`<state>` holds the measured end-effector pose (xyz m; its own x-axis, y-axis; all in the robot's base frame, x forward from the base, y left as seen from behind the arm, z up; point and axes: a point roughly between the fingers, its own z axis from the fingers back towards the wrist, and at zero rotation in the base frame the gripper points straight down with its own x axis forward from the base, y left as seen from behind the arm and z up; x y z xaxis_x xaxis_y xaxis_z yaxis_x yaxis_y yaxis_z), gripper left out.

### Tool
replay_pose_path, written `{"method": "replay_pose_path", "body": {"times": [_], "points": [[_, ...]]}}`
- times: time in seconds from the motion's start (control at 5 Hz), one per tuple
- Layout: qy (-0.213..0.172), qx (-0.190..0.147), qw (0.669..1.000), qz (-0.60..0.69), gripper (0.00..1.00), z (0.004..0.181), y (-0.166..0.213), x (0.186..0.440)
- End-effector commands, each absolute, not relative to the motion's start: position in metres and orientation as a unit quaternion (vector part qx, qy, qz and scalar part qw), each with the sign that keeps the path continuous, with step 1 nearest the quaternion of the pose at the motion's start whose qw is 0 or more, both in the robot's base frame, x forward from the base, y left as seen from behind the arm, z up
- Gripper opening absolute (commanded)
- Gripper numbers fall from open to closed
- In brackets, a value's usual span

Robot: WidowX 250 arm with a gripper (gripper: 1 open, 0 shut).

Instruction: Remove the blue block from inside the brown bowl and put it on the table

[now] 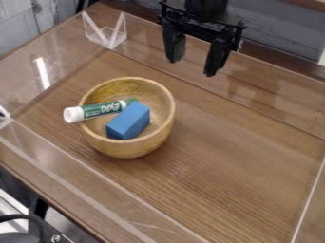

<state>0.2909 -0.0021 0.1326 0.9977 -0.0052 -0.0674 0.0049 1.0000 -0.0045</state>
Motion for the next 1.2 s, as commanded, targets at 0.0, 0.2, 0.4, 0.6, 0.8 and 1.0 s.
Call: {"method": "replay_pose_path", "body": {"times": [0.0,0.2,0.4,0.6,0.8,1.0], "points": [[0.04,-0.002,0.999,-0.007,1.0,0.127,-0.001,0.289],[0.032,0.0,0.999,-0.02,1.0,0.124,0.01,0.277],[0.023,0.001,0.999,-0.033,1.0,0.128,0.02,0.27],[0.013,0.004,0.999,-0.042,1.0,0.129,0.029,0.262],[0.004,0.007,0.999,-0.051,1.0,0.129,0.04,0.254],[-0.003,0.008,0.998,-0.056,1.0,0.127,0.052,0.247]]}}
